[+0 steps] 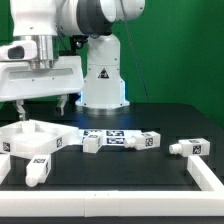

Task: Assemble one leg

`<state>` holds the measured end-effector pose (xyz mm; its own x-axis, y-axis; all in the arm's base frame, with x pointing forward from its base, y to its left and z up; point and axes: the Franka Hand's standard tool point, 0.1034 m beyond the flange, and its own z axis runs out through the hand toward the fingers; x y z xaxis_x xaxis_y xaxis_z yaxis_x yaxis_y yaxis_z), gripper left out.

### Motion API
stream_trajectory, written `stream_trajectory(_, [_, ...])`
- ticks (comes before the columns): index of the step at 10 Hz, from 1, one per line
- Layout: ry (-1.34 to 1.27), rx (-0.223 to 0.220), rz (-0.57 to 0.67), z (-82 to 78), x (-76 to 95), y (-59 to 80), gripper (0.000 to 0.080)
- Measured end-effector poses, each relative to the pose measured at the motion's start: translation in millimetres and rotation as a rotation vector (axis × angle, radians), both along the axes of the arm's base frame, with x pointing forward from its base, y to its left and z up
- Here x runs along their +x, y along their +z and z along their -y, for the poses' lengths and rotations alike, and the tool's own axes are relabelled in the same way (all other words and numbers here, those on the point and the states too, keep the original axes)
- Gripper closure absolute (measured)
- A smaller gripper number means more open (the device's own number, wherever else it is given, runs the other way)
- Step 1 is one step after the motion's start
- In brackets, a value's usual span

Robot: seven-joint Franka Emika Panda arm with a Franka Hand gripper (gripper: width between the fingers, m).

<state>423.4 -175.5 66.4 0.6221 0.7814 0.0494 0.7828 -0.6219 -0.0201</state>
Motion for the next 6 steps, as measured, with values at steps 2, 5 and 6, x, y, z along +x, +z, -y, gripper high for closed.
stream_trajectory(2, [0.244,-0.006,-0.008,24.9,13.1,-16.7,0.0151])
stream_trajectory(5, [0.215,-0.004,-0.011,23.4,11.3,-16.8,0.0151])
stream_trajectory(6, [0.208,-0.008,-0.007,26.9,11.0,-18.3,0.0151])
